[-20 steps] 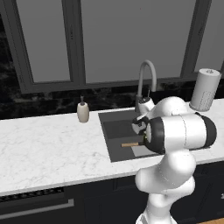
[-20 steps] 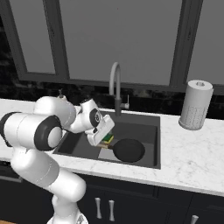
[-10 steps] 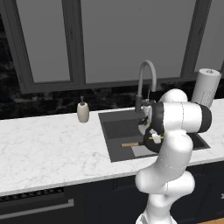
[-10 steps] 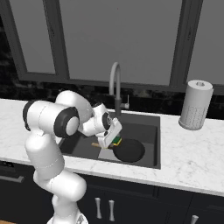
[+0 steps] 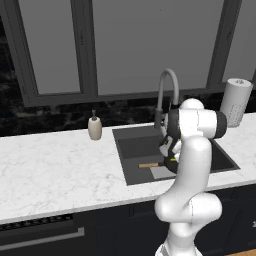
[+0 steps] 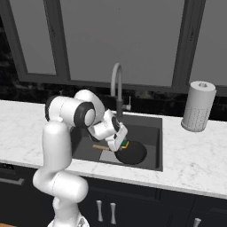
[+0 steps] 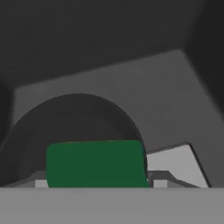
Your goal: Pick the pan and sponge and place them into the sink. Then turn on the water.
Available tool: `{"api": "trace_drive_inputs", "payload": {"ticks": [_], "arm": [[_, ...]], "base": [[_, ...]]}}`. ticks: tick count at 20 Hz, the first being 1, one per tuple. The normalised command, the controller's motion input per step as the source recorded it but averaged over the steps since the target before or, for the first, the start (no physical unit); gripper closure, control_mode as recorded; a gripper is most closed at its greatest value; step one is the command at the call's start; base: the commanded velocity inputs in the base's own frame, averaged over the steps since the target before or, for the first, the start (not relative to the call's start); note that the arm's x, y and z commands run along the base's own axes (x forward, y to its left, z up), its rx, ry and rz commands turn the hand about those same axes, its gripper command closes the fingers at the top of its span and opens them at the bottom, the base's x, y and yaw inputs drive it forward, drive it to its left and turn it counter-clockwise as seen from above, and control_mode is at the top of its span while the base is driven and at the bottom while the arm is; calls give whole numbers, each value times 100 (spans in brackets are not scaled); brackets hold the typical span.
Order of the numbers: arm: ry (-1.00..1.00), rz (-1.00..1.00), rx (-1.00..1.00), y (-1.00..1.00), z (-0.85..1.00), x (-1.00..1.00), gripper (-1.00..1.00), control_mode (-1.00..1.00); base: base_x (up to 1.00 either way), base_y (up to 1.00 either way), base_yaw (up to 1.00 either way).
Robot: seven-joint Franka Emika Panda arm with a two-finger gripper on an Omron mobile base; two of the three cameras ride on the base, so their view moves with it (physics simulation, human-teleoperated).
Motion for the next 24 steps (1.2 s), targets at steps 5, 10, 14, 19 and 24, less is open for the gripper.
{"api": "trace_drive_inputs", "payload": {"ticks": [5, 10, 14, 19, 24], "arm": [[3, 2, -12, 0, -73, 46, 100, -100], [3, 1, -11, 6, -76, 26, 100, -100], [0, 0, -5, 11, -67, 0, 100, -100], [0, 0, -1, 5, -48, 0, 100, -100], [-6, 0, 0, 1, -27, -4, -100, -100]], "base": [[0, 0, 0], [0, 0, 0], [0, 0, 0], [0, 0, 0], [0, 0, 0]]}}
